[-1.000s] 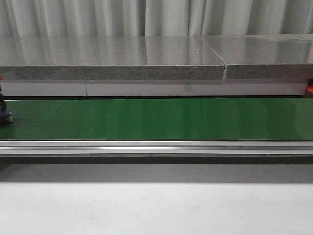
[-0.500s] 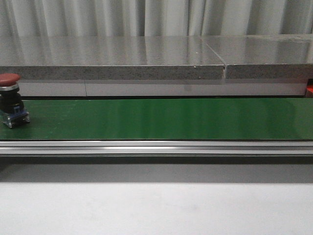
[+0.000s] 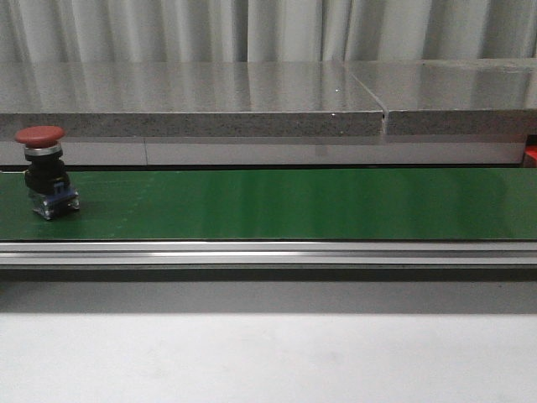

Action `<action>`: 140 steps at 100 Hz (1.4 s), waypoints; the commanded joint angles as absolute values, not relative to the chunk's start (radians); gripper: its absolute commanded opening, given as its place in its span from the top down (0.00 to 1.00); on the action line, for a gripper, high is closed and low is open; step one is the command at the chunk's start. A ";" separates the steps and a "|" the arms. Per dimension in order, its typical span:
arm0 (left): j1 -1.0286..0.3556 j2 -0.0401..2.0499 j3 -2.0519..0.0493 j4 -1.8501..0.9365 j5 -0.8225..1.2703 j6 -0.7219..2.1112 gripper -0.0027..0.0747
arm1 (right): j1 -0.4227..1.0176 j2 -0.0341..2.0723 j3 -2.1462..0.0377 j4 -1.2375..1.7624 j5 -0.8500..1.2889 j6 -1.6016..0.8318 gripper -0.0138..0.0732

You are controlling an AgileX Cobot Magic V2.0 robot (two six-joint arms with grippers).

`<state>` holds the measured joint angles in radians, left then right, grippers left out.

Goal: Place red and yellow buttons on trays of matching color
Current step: 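Move the left gripper back over a yellow push-button, then lower the left gripper and grasp the yellow push-button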

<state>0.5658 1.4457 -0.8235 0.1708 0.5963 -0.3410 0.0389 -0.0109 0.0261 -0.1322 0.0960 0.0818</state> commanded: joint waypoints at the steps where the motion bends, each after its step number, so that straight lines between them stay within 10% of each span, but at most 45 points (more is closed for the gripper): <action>1: 0.570 1.438 -0.853 0.205 0.543 -0.384 0.26 | 0.039 -0.026 0.017 -0.146 0.017 0.079 0.92; 127: 0.570 1.574 -0.853 0.279 0.444 -0.465 0.26 | 0.039 -0.026 0.017 -0.146 0.017 0.079 0.92; 140: 0.570 1.574 -0.853 0.277 0.441 -0.467 0.40 | 0.039 -0.026 0.017 -0.146 0.017 0.079 0.92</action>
<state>0.5679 1.6011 -0.8258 0.2715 0.4782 -0.4534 0.0389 -0.0109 0.0261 -0.1322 0.0960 0.0818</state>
